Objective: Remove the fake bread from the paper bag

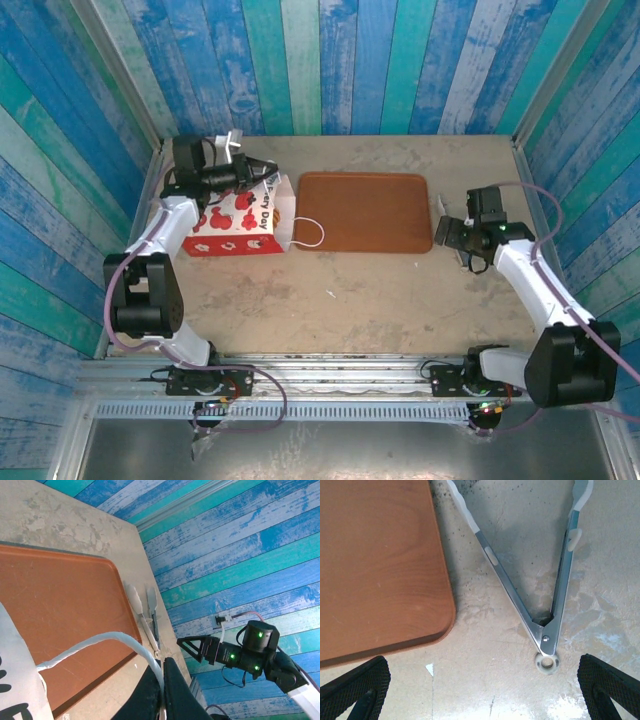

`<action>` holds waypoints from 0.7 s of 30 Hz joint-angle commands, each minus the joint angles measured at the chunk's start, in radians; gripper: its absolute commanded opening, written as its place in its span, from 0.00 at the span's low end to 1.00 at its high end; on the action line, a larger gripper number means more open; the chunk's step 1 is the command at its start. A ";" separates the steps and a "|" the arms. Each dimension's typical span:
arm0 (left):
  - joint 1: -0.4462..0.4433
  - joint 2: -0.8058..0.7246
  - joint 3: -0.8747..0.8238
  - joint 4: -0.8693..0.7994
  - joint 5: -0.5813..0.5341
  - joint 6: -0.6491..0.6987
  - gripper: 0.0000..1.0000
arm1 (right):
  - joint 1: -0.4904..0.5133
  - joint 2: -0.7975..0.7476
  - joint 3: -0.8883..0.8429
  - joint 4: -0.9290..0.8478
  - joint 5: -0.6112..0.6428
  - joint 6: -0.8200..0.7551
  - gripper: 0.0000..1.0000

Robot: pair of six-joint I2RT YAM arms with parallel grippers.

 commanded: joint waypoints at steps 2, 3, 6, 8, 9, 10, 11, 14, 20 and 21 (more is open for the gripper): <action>-0.012 0.049 0.042 -0.038 0.024 0.039 0.08 | -0.007 0.043 0.054 -0.073 -0.016 -0.042 1.00; -0.015 0.054 0.045 -0.039 0.026 0.041 0.09 | -0.007 0.050 0.055 -0.075 -0.018 -0.045 1.00; -0.023 0.066 0.057 -0.062 0.025 0.054 0.12 | -0.007 0.054 0.050 -0.078 -0.016 -0.046 1.00; -0.029 0.072 0.059 -0.073 0.022 0.060 0.12 | -0.007 0.048 0.046 -0.077 -0.012 -0.047 1.00; -0.030 0.074 0.060 -0.072 0.024 0.060 0.11 | -0.007 0.044 0.044 -0.075 -0.008 -0.047 1.00; -0.032 0.074 0.062 -0.072 0.025 0.061 0.10 | -0.007 0.040 0.043 -0.077 -0.001 -0.048 1.00; -0.034 0.074 0.061 -0.071 0.023 0.061 0.09 | -0.007 0.037 0.042 -0.077 0.009 -0.047 1.00; -0.035 0.070 0.067 -0.071 0.016 0.061 0.03 | -0.011 0.033 0.044 -0.077 0.024 -0.055 1.00; -0.036 0.042 0.060 -0.045 -0.004 0.050 0.00 | -0.047 0.107 0.074 -0.087 -0.031 -0.105 1.00; -0.035 0.038 0.059 -0.040 -0.006 0.047 0.00 | -0.056 0.131 0.086 -0.095 -0.029 -0.111 1.00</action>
